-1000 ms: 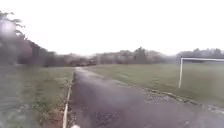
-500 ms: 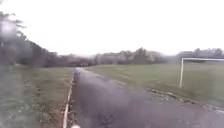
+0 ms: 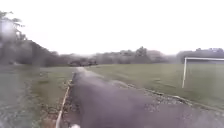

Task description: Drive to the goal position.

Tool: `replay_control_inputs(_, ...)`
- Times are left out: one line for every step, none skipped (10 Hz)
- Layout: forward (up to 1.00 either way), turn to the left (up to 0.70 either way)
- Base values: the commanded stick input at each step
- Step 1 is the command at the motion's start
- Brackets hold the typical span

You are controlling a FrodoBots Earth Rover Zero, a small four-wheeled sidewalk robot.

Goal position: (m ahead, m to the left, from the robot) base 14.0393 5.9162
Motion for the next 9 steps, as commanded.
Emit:
replay_control_inputs(0.80,0.00)
replay_control_inputs(0.81,0.00)
replay_control_inputs(0.82,0.00)
replay_control_inputs(0.83,0.00)
replay_control_inputs(0.85,0.00)
replay_control_inputs(0.85,0.00)
replay_control_inputs(0.85,0.00)
replay_control_inputs(0.85,0.34)
replay_control_inputs(0.85,0.34)
